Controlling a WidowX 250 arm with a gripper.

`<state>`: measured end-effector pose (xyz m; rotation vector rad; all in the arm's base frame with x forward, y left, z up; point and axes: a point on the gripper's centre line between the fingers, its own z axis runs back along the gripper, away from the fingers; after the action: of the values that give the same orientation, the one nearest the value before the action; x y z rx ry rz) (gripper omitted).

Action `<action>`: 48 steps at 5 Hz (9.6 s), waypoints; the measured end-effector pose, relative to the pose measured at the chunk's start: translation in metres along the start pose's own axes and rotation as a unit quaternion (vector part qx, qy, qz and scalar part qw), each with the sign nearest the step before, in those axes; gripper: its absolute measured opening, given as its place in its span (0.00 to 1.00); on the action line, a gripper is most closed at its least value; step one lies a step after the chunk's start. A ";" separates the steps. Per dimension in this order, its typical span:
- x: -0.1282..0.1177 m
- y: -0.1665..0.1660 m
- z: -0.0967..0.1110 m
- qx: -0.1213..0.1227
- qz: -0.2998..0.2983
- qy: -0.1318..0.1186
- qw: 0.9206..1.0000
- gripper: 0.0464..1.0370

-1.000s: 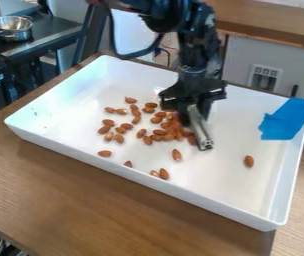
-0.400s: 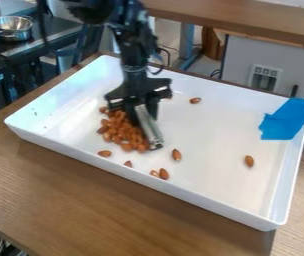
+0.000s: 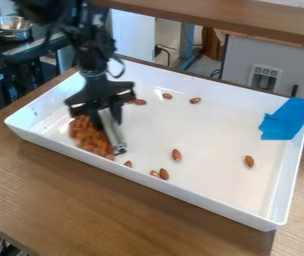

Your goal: Sweep into pile

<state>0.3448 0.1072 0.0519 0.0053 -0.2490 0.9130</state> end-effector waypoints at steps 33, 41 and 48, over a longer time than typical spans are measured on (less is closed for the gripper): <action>-0.074 -0.117 0.055 -0.136 -0.203 -0.020 0.969 0.34; -0.042 -0.179 0.005 -0.104 -0.184 -0.034 0.977 0.34; 0.039 -0.066 -0.004 0.007 0.170 -0.095 0.981 0.34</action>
<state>0.4203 0.0973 0.0636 0.0656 -0.4293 1.2572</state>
